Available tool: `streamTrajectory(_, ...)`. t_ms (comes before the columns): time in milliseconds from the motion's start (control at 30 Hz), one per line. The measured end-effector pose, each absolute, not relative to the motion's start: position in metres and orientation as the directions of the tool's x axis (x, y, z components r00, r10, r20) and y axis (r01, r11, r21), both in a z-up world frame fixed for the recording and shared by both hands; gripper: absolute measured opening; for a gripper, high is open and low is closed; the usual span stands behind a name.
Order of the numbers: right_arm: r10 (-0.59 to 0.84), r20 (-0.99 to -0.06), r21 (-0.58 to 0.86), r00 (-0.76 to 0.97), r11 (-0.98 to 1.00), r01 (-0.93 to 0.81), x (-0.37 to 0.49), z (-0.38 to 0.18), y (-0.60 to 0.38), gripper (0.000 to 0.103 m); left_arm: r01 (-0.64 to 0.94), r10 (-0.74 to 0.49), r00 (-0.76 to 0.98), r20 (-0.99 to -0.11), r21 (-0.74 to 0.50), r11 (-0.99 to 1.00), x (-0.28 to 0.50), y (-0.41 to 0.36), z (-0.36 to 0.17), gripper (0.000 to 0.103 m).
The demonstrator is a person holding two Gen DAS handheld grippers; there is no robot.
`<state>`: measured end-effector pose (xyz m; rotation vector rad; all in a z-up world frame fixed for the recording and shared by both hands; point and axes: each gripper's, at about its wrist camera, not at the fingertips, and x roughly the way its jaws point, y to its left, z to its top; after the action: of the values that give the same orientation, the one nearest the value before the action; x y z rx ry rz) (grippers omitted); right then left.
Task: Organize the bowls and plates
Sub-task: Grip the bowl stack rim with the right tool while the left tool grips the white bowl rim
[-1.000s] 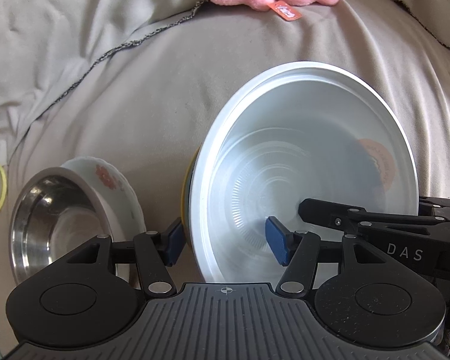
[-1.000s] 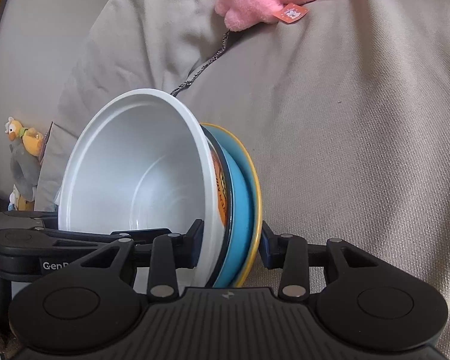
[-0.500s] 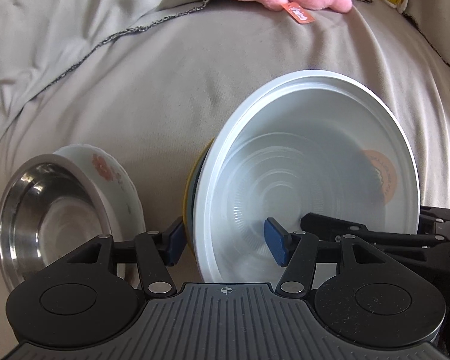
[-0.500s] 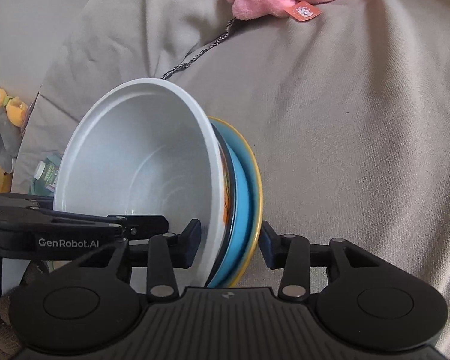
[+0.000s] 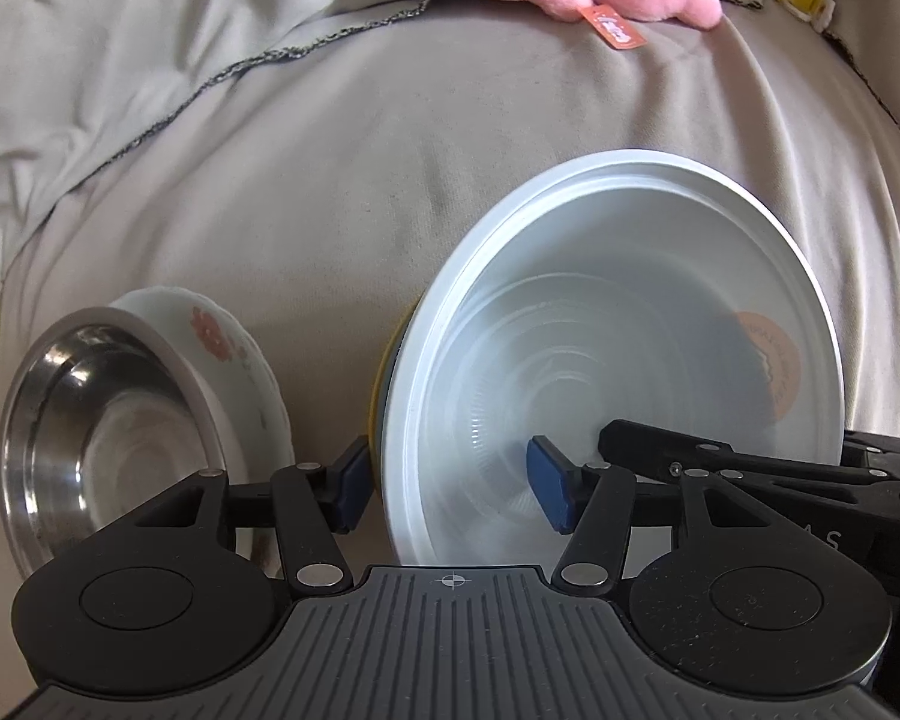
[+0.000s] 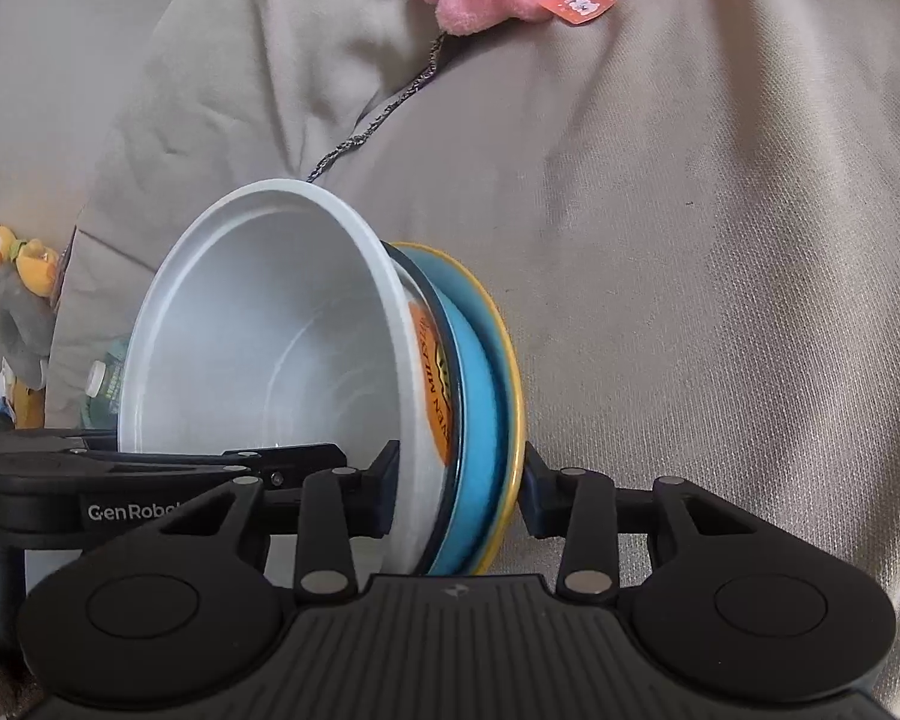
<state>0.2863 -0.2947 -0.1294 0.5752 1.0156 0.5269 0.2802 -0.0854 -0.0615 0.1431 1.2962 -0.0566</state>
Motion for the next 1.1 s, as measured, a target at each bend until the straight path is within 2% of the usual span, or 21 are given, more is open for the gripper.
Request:
streamTrajectory(400, 0.617, -0.626, 0.620, 0.477, 0.765, -0.176, 0.287, -0.117, -0.298, 0.040, 0.133, 0.037, 0.259, -0.965, 0.074, 0.988, 0.286, -0.085, -0.062, 0.059)
streamTrajectory(500, 0.624, -0.637, 0.628, 0.452, 0.761, -0.166, 0.294, -0.117, -0.298, 0.040, 0.116, 0.047, 0.271, -0.961, 0.081, 0.990, 0.291, -0.084, -0.061, 0.055)
streamTrajectory(1100, 0.640, -0.646, 0.644, 0.417, 0.750, -0.153, 0.289, -0.121, -0.292, 0.047, 0.178, 0.041, 0.297, -0.954, 0.098, 0.979, 0.286, -0.088, -0.063, 0.052)
